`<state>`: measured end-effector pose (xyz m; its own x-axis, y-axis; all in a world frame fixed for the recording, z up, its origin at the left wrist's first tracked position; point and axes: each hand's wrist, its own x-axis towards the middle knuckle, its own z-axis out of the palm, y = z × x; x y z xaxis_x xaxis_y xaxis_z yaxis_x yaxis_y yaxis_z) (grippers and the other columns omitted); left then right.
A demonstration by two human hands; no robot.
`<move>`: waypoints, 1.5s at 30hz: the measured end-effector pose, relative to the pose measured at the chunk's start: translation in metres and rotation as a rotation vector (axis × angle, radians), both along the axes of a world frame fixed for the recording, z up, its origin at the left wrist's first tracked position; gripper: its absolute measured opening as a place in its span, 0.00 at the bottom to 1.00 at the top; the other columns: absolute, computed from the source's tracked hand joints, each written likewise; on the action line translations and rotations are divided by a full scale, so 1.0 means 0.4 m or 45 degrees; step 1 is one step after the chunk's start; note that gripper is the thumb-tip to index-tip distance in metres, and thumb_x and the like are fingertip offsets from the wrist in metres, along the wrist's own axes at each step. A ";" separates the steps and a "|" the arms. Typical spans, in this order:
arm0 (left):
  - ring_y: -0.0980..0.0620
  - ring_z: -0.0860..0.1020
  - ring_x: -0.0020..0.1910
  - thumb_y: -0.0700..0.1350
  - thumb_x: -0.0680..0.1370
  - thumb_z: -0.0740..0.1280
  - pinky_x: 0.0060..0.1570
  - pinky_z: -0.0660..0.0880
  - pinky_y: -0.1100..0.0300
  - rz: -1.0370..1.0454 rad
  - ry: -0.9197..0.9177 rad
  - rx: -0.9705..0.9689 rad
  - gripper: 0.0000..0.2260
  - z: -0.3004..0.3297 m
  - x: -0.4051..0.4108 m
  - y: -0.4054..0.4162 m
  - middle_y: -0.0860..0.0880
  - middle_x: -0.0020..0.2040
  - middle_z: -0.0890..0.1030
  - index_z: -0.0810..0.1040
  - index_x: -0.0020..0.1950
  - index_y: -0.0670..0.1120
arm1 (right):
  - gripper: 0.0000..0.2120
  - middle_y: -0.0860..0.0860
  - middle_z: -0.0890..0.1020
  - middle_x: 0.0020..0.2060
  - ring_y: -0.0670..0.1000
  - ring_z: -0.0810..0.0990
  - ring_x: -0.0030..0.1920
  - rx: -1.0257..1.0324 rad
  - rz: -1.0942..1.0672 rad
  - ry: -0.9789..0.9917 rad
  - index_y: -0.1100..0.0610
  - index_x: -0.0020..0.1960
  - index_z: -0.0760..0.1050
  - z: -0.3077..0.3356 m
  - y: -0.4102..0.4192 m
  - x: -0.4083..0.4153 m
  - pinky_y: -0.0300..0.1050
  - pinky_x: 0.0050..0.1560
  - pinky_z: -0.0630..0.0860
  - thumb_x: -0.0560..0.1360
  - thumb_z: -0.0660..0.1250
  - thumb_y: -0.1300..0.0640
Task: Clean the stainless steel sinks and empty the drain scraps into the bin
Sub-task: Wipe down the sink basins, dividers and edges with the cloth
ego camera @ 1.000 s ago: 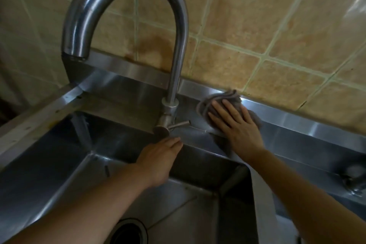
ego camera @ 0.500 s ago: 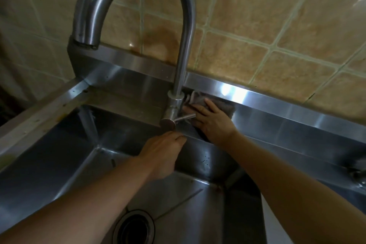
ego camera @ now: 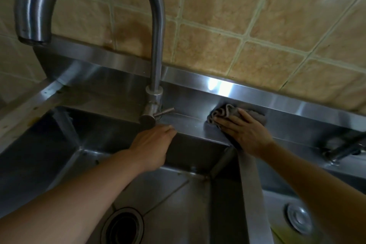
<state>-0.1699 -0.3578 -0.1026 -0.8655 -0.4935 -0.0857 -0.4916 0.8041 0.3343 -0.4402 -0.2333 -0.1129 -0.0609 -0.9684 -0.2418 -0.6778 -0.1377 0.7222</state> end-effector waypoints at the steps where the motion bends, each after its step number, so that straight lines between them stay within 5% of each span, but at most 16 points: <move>1: 0.52 0.67 0.67 0.37 0.73 0.67 0.64 0.69 0.54 0.000 -0.007 -0.008 0.25 0.001 -0.005 0.002 0.52 0.68 0.68 0.67 0.69 0.48 | 0.33 0.48 0.32 0.73 0.54 0.37 0.76 -0.029 0.016 -0.034 0.48 0.77 0.40 0.000 -0.021 0.019 0.59 0.70 0.28 0.80 0.56 0.54; 8: 0.51 0.64 0.69 0.40 0.74 0.67 0.63 0.68 0.58 0.050 -0.106 -0.142 0.27 0.006 -0.037 0.016 0.50 0.71 0.64 0.64 0.72 0.48 | 0.24 0.44 0.44 0.77 0.50 0.42 0.77 -0.032 0.213 -0.196 0.48 0.77 0.49 0.013 -0.203 0.158 0.55 0.73 0.34 0.82 0.49 0.52; 15: 0.50 0.63 0.70 0.38 0.74 0.66 0.66 0.64 0.56 0.040 -0.127 -0.096 0.27 0.002 -0.152 0.085 0.50 0.72 0.63 0.64 0.72 0.49 | 0.27 0.45 0.43 0.77 0.52 0.42 0.77 0.008 0.092 -0.123 0.48 0.77 0.50 -0.007 -0.007 -0.031 0.54 0.70 0.31 0.80 0.54 0.54; 18: 0.49 0.65 0.68 0.39 0.74 0.67 0.65 0.66 0.55 -0.054 -0.117 -0.153 0.25 -0.008 -0.225 0.135 0.49 0.70 0.66 0.67 0.70 0.47 | 0.24 0.44 0.64 0.73 0.52 0.66 0.72 -0.076 0.100 -0.162 0.49 0.70 0.70 -0.006 0.103 -0.123 0.56 0.74 0.47 0.74 0.62 0.55; 21: 0.48 0.63 0.71 0.39 0.73 0.67 0.67 0.63 0.52 -0.135 -0.107 -0.193 0.28 -0.007 -0.292 0.184 0.49 0.71 0.65 0.65 0.72 0.47 | 0.25 0.46 0.77 0.64 0.53 0.79 0.60 -0.118 -0.013 -0.202 0.52 0.61 0.79 -0.019 0.230 -0.218 0.55 0.66 0.58 0.69 0.54 0.57; 27: 0.46 0.65 0.69 0.41 0.78 0.59 0.66 0.64 0.54 -0.094 -0.129 -0.174 0.19 -0.013 -0.381 0.251 0.48 0.71 0.67 0.70 0.69 0.49 | 0.29 0.49 0.77 0.64 0.54 0.66 0.63 -0.315 -0.210 -0.329 0.54 0.63 0.77 -0.029 0.413 -0.350 0.54 0.63 0.60 0.67 0.50 0.59; 32: 0.47 0.66 0.68 0.37 0.75 0.61 0.65 0.66 0.53 -0.027 -0.158 -0.171 0.23 -0.007 -0.400 0.263 0.50 0.71 0.66 0.71 0.69 0.50 | 0.26 0.53 0.72 0.63 0.60 0.71 0.55 -0.471 -0.483 -0.512 0.56 0.58 0.81 -0.025 0.453 -0.357 0.53 0.46 0.78 0.69 0.49 0.58; 35: 0.48 0.66 0.68 0.35 0.74 0.62 0.64 0.67 0.53 -0.007 -0.187 -0.151 0.26 -0.009 -0.401 0.266 0.51 0.70 0.66 0.69 0.71 0.51 | 0.19 0.55 0.66 0.68 0.63 0.68 0.65 -0.583 -0.751 -0.794 0.55 0.65 0.75 -0.013 0.440 -0.343 0.56 0.58 0.73 0.78 0.54 0.57; 38: 0.48 0.61 0.71 0.34 0.73 0.63 0.68 0.64 0.49 -0.008 -0.260 -0.156 0.31 -0.008 -0.401 0.268 0.51 0.74 0.61 0.63 0.74 0.51 | 0.21 0.55 0.67 0.70 0.60 0.64 0.70 -0.807 -0.895 -1.044 0.54 0.68 0.72 -0.007 0.460 -0.332 0.57 0.62 0.72 0.75 0.63 0.60; 42: 0.48 0.61 0.72 0.38 0.73 0.66 0.70 0.62 0.50 0.114 -0.328 -0.241 0.33 -0.007 -0.372 0.257 0.50 0.76 0.59 0.60 0.76 0.50 | 0.29 0.59 0.69 0.70 0.63 0.65 0.70 -0.958 -0.919 -1.109 0.58 0.68 0.72 -0.046 0.476 -0.278 0.57 0.69 0.62 0.71 0.50 0.48; 45: 0.48 0.58 0.74 0.38 0.73 0.67 0.72 0.58 0.51 0.129 -0.368 -0.204 0.36 -0.009 -0.347 0.250 0.52 0.77 0.55 0.56 0.77 0.52 | 0.31 0.61 0.69 0.69 0.63 0.66 0.69 -1.034 -1.105 -1.209 0.59 0.68 0.72 -0.055 0.428 -0.243 0.56 0.68 0.61 0.68 0.50 0.51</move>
<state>-0.3086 -0.2579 -0.1062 -0.7628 -0.6026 -0.2347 -0.6274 0.7775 0.0429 -0.5375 -0.0622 -0.1348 -0.7974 -0.6017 0.0460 -0.5802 0.7434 -0.3328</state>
